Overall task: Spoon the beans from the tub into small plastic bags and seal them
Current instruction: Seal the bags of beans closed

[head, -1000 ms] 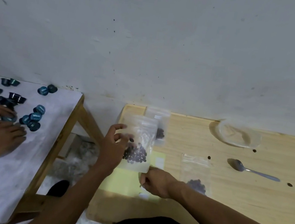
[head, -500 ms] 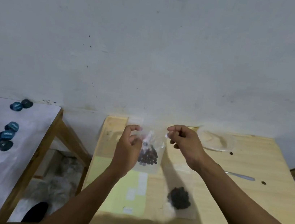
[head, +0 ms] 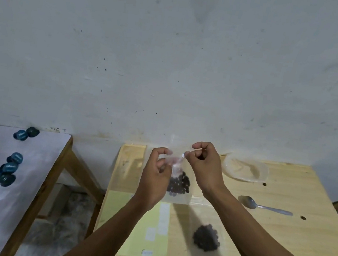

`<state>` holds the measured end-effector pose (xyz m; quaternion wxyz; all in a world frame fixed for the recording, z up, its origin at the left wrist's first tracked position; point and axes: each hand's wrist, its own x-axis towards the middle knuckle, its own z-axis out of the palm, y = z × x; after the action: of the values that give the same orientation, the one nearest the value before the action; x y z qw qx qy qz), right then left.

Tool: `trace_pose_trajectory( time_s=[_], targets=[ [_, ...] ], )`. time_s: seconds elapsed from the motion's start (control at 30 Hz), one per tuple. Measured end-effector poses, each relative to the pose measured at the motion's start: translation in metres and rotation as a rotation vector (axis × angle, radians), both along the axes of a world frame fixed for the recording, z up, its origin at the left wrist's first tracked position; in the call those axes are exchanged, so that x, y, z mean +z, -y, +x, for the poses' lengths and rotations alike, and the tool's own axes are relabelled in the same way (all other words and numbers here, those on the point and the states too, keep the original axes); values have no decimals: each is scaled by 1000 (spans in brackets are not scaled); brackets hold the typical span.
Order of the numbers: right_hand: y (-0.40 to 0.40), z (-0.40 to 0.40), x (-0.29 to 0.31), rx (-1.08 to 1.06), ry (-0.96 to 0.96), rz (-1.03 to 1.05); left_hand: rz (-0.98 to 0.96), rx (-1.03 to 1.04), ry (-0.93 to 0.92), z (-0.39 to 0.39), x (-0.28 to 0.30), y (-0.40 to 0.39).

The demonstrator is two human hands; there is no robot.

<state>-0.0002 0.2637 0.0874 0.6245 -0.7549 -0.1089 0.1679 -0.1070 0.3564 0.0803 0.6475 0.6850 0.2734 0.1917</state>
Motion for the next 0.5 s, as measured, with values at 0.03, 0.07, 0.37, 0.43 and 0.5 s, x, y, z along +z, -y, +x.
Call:
trace_pose_trajectory(
  time_s=[0.03, 0.07, 0.37, 0.43, 0.5],
  targets=[
    [-1, -1, -1, -3, 8, -4, 9, -9, 4, -1, 1, 0],
    [-2, -2, -1, -4, 12, -5, 18, -15, 10, -2, 2, 1],
    [-2, -6, -10, -135, 143, -176, 1, -14, 28, -3, 1, -4],
    [0, -4, -8, -110, -27, -138, -90, 2, 28, -2, 1, -8],
    [3, -5, -5, -31, -227, -24, -186, 13, 0, 1, 0, -12]
  ],
)
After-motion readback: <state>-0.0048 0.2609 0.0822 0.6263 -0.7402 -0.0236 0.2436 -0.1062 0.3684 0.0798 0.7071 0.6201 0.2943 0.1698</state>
